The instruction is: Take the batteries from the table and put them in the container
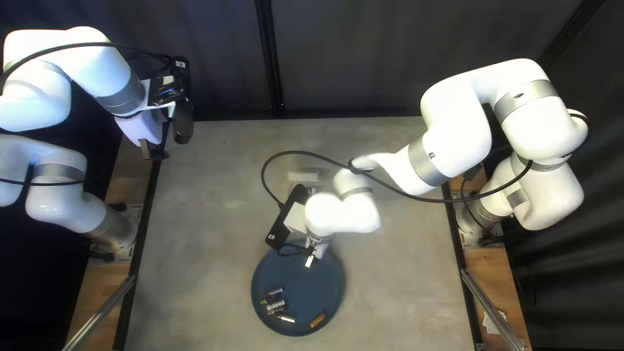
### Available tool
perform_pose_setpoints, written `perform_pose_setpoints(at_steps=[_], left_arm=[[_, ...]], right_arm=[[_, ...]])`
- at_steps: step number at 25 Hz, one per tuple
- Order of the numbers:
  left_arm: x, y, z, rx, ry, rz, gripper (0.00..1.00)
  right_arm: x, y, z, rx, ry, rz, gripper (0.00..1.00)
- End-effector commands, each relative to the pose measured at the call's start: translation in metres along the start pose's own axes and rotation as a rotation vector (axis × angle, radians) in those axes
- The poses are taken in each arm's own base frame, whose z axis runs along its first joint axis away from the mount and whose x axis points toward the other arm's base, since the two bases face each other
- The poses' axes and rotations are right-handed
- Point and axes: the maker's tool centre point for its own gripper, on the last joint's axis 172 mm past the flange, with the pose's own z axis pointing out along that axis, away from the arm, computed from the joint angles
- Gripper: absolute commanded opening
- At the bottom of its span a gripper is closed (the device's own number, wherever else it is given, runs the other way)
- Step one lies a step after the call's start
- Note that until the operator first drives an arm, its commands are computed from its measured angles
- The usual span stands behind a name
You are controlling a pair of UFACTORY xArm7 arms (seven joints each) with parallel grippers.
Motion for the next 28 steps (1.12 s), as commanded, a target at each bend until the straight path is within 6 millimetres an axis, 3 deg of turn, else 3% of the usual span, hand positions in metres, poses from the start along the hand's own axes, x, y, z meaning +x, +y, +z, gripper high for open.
perform_pose_setpoints(at_steps=[1,13,22,28], left_arm=[[0.0,0.0,0.0,0.0,0.0,0.0,1.0],[0.0,0.0,0.0,0.0,0.0,0.0,1.0],[0.0,0.0,0.0,0.0,0.0,0.0,1.0],[0.0,0.0,0.0,0.0,0.0,0.0,1.0]], right_arm=[[0.003,0.001,0.008,0.014,-0.013,-0.009,0.0],[-0.003,0.002,0.003,0.024,-0.038,0.049,0.0],[-0.043,0.012,0.006,0.072,-0.023,0.38,0.0],[-0.063,-0.002,-0.006,0.089,0.033,0.571,0.0]])
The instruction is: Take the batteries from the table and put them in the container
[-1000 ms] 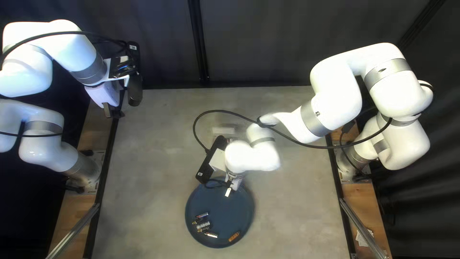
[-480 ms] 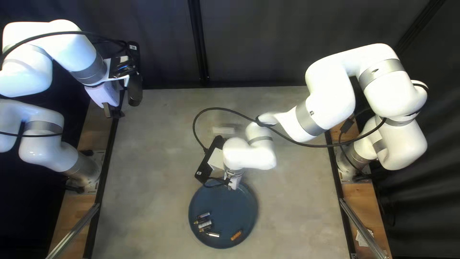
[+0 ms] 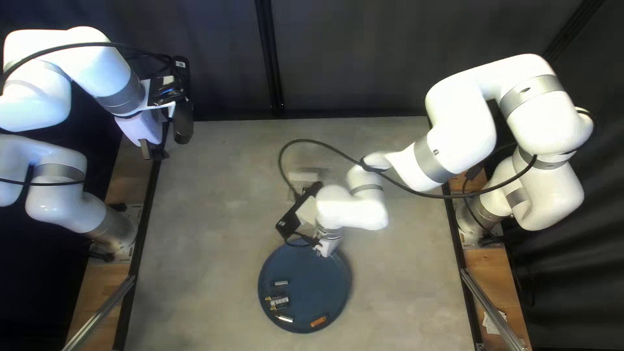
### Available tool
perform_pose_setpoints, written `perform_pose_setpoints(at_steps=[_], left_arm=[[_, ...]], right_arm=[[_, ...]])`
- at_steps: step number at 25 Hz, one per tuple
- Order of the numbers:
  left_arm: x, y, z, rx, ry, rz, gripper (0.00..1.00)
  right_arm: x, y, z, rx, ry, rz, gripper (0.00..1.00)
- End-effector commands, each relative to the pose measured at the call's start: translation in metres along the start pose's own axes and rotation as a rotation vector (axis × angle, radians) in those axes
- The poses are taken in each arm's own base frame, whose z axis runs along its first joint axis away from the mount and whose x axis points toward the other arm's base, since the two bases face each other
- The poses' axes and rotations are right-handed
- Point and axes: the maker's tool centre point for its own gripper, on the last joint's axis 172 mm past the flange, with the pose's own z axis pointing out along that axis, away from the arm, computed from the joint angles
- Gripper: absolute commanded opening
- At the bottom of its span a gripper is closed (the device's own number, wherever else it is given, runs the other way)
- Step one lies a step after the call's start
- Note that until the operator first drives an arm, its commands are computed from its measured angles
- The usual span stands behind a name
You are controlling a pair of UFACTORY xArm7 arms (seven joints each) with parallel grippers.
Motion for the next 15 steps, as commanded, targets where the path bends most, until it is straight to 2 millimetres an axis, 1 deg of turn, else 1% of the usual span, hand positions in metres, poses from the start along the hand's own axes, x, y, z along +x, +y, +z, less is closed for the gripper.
perform_pose_setpoints(at_steps=[1,2,3,4,5,13,14,15], left_arm=[[0.0,0.0,0.0,0.0,0.0,0.0,1.0],[0.0,0.0,0.0,0.0,0.0,0.0,1.0],[0.0,0.0,0.0,0.0,0.0,0.0,1.0],[0.0,0.0,0.0,0.0,0.0,0.0,1.0],[0.0,0.0,0.0,0.0,0.0,0.0,1.0],[0.0,0.0,0.0,0.0,0.0,0.0,1.0],[0.0,0.0,0.0,0.0,0.0,0.0,1.0],[0.0,0.0,0.0,0.0,0.0,0.0,1.0]], right_arm=[[-0.0182,-0.0077,-0.0117,0.025,0.055,0.13,0.0],[-0.0182,-0.0077,-0.0117,0.025,0.055,0.13,0.13],[-0.0182,-0.0077,-0.0117,0.025,0.055,0.13,0.81],[-0.0182,-0.0077,-0.0117,0.025,0.055,0.13,0.98],[-0.0182,-0.0077,-0.0117,0.025,0.055,0.13,1.0],[-0.0182,-0.0077,-0.0117,0.025,0.055,0.13,1.0],[-0.0217,-0.0085,-0.0109,0.022,0.061,0.122,1.0],[-0.0165,-0.0085,-0.0131,0.016,0.061,0.096,1.0]])
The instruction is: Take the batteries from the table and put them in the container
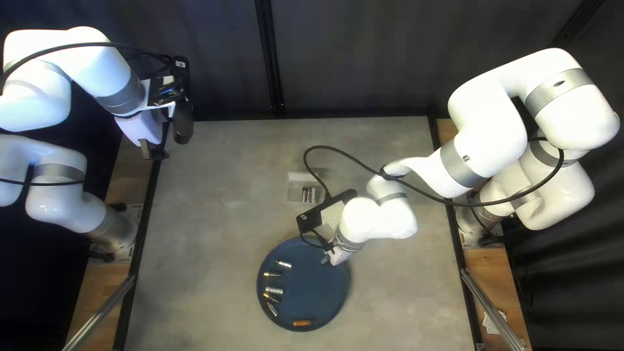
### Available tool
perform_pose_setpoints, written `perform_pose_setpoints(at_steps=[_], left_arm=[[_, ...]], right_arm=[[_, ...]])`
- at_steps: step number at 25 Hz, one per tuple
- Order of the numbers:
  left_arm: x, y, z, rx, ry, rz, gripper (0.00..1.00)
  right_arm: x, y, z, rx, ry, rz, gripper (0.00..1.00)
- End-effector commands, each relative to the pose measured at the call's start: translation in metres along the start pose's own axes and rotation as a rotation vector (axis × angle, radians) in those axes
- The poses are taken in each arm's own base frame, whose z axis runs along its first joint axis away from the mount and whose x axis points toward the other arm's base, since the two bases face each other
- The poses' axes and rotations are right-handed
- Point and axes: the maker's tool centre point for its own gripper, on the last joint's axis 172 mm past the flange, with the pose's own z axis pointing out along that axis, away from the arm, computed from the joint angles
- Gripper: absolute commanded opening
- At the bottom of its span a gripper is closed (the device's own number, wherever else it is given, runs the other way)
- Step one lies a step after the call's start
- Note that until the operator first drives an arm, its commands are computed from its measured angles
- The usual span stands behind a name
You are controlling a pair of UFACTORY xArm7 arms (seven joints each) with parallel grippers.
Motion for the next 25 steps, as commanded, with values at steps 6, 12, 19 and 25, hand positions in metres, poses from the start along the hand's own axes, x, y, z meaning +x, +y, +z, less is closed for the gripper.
perform_pose_setpoints(at_steps=[6,12,19,25], left_arm=[[0.0,0.0,0.0,0.0,0.0,0.0,1.0],[0.0,0.0,0.0,0.0,0.0,0.0,1.0],[0.0,0.0,0.0,0.0,0.0,0.0,1.0],[0.0,0.0,0.0,0.0,0.0,0.0,1.0]], right_arm=[[0.033,0.007,-0.016,-0.055,-0.023,-0.234,1.0],[0.044,0.005,-0.012,-0.039,-0.049,-0.366,1.0],[0.039,-0.007,-0.001,0.014,-0.061,-0.499,1.0],[0.051,-0.01,0.011,0.012,-0.071,-0.568,1.0]])
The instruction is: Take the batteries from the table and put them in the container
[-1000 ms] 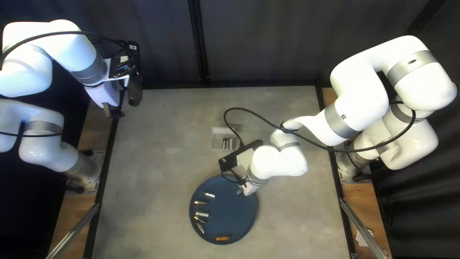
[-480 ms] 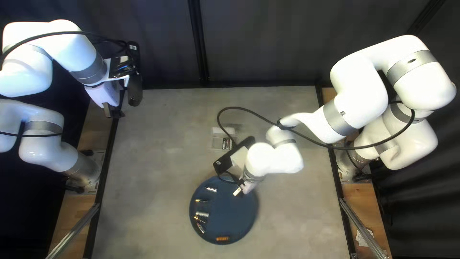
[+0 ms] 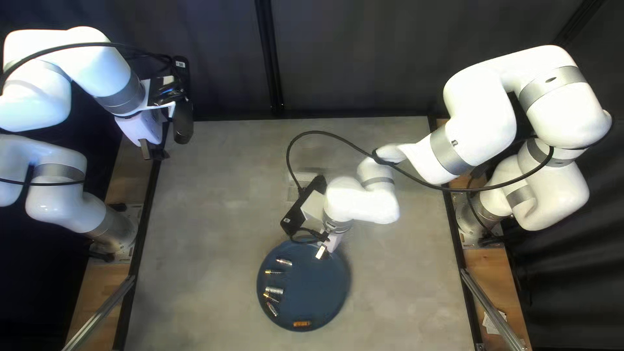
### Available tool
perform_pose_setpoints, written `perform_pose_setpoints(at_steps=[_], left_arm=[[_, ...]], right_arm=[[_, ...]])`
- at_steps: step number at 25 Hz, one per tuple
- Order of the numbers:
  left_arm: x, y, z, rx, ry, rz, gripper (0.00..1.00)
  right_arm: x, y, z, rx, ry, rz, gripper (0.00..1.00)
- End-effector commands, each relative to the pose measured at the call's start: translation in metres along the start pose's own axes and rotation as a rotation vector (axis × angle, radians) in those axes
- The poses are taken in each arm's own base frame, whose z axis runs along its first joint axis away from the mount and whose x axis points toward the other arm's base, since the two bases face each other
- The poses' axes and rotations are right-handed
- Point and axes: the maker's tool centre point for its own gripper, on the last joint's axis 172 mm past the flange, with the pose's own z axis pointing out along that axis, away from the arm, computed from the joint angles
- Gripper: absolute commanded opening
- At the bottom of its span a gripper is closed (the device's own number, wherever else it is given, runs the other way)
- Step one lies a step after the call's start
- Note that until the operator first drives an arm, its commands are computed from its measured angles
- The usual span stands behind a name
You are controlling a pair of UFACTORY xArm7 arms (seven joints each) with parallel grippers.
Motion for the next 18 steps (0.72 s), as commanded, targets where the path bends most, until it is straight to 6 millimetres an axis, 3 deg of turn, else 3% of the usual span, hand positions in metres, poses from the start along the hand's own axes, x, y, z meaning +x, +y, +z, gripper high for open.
perform_pose_setpoints(at_steps=[1,5,6,7,8,18], left_arm=[[0.0,0.0,0.0,0.0,0.0,0.0,1.0],[0.0,0.0,0.0,0.0,0.0,0.0,1.0],[0.0,0.0,0.0,0.0,0.0,0.0,1.0],[0.0,0.0,0.0,0.0,0.0,0.0,1.0],[0.0,0.0,0.0,0.0,0.0,0.0,1.0],[0.0,0.0,0.0,0.0,0.0,0.0,1.0]], right_arm=[[0.009,0.001,0.005,-0.004,-0.006,-0.043,1.0],[0.013,0.001,0.01,-0.019,-0.011,-0.068,1.0],[0.014,0.001,0.011,-0.023,-0.013,-0.074,0.89],[0.015,0.001,0.012,-0.025,-0.016,-0.077,0.73],[0.016,0.002,0.012,-0.027,-0.017,-0.079,0.01],[0.021,0.01,0.011,-0.035,-0.029,-0.039,0.0]])
